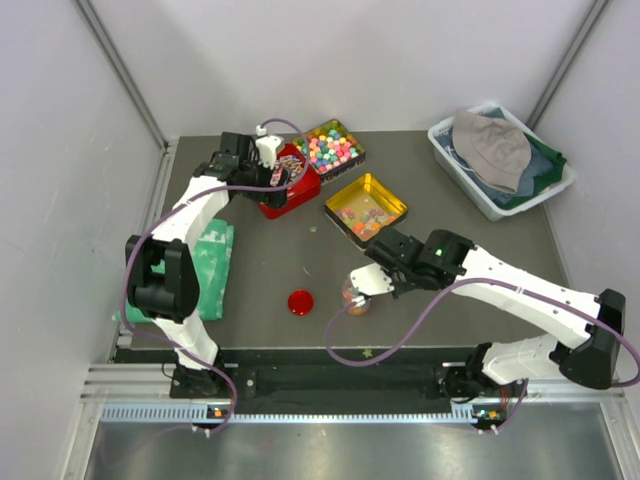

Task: Pack the candies
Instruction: Place the fake candies in the packing bottle.

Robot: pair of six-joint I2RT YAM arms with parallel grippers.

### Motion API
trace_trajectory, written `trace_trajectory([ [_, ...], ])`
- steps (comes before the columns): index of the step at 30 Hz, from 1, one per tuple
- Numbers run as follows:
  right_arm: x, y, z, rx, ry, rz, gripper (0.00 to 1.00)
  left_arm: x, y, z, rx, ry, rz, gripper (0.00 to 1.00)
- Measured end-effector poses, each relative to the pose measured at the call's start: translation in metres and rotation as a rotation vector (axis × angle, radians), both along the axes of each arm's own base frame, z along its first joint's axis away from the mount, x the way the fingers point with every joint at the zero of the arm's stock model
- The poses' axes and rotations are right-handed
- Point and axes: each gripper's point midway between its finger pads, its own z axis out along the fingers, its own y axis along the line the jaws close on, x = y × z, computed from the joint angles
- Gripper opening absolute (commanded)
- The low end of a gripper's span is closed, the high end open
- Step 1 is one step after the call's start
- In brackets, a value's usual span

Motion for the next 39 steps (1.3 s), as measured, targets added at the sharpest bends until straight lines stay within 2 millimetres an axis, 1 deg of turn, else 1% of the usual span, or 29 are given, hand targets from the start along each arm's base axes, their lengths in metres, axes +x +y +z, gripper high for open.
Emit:
trace_trajectory([
  [14, 0.002, 0.002, -0.001, -0.022, -0.001, 0.013, 0.00, -0.001, 0.000, 0.001, -0.011, -0.001, -0.003, 0.99],
  [28, 0.012, 0.003, 0.016, -0.075, -0.075, 0.040, 0.00, -0.002, -0.001, 0.002, -0.019, -0.002, -0.007, 0.99],
  [39, 0.012, 0.009, 0.019, -0.105, -0.097, 0.072, 0.00, -0.003, 0.000, -0.002, -0.017, 0.005, -0.006, 0.99],
])
